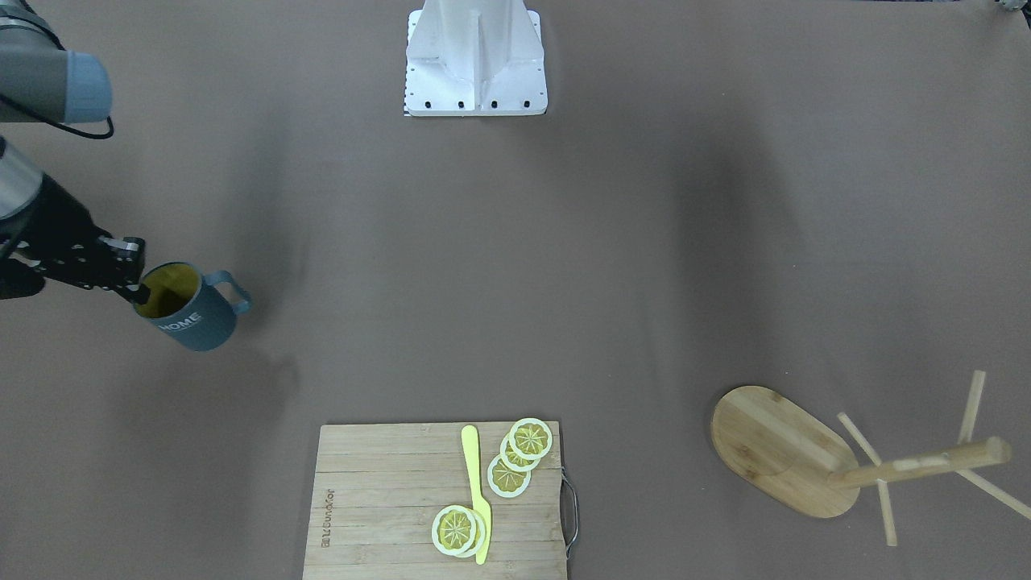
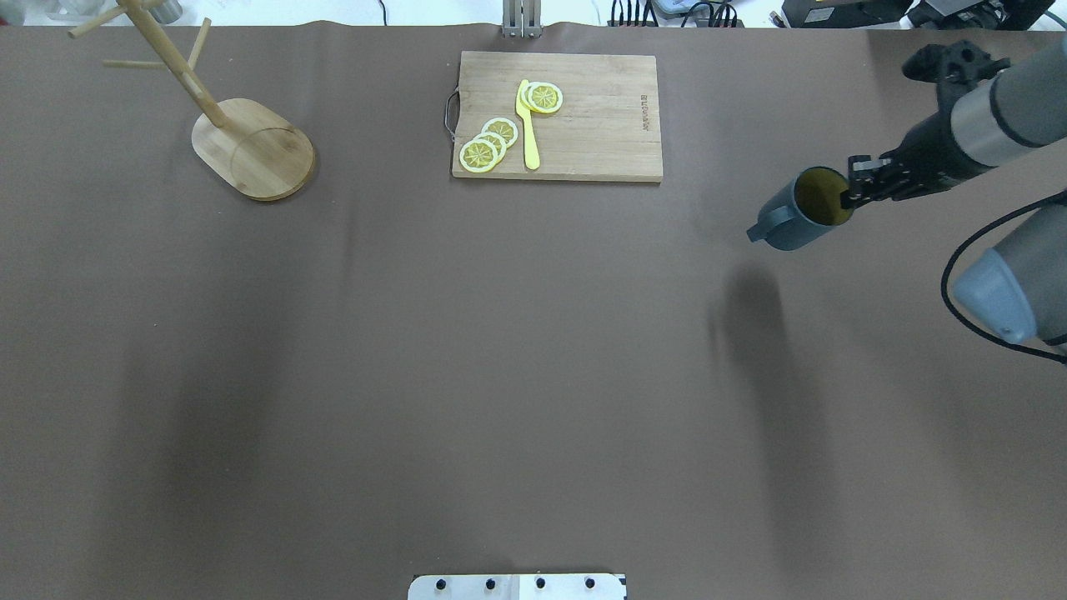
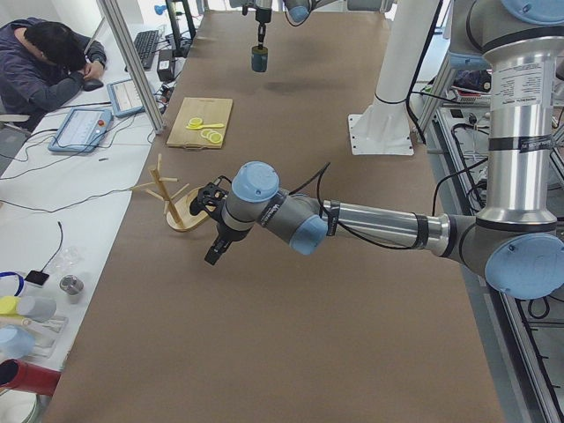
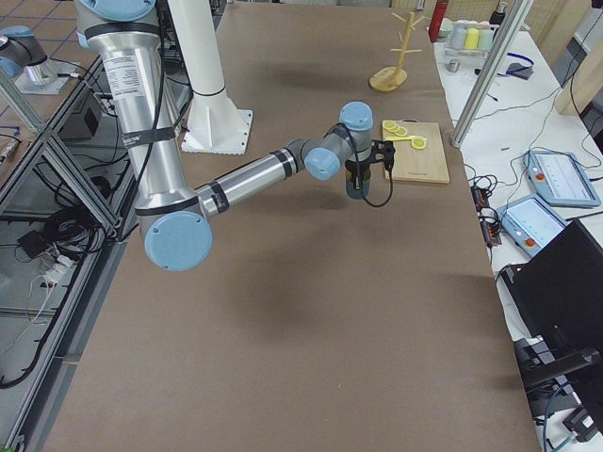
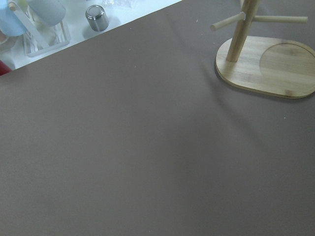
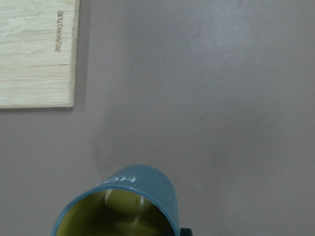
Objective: Hang cup on storage rack
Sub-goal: 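Grasp the teal mug with the right gripper and carry it toward the table center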
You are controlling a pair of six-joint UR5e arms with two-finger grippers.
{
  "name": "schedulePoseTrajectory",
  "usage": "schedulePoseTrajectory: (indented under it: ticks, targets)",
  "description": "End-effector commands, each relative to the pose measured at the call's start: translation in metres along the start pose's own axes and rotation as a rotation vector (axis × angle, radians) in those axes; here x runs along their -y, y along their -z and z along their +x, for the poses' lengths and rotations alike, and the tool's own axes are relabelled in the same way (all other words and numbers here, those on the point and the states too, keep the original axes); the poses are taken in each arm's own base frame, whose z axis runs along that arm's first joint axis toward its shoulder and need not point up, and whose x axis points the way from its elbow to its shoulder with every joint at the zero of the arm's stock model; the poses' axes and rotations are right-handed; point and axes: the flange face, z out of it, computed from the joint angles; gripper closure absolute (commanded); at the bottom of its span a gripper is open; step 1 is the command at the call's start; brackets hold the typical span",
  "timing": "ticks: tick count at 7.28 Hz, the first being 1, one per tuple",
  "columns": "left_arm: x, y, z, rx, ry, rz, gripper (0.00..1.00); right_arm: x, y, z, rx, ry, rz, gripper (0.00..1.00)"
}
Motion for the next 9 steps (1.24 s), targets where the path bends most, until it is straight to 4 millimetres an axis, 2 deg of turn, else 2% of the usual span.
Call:
schedulePoseTrajectory:
  ticks: [1, 2, 3, 6, 8, 9]
  targets:
    - [-0.002, -0.003, -0.002, 0.000, 0.005, -0.006, 0.01, -0.024, -0.030, -0.097, -0.031, -0.141, 0.026, 1.00]
    - [-0.002, -0.003, -0.002, 0.000, 0.005, -0.006, 0.01, -0.035, -0.041, -0.143, -0.098, -0.208, 0.026, 1.00]
    - [-0.002, -0.004, -0.003, 0.000, 0.006, -0.007, 0.01, -0.055, -0.052, -0.183, -0.122, -0.283, 0.057, 1.00]
    - [-0.004, -0.005, -0.004, 0.000, 0.009, -0.010, 0.01, -0.117, -0.083, -0.237, -0.116, -0.502, 0.072, 1.00]
    - [-0.003, -0.004, -0.004, 0.000, 0.007, -0.008, 0.01, -0.143, -0.077, -0.295, -0.130, -0.592, 0.055, 1.00]
    - [-0.003, -0.005, -0.004, 0.000, 0.007, -0.008, 0.01, -0.151, -0.070, -0.317, -0.136, -0.617, 0.043, 1.00]
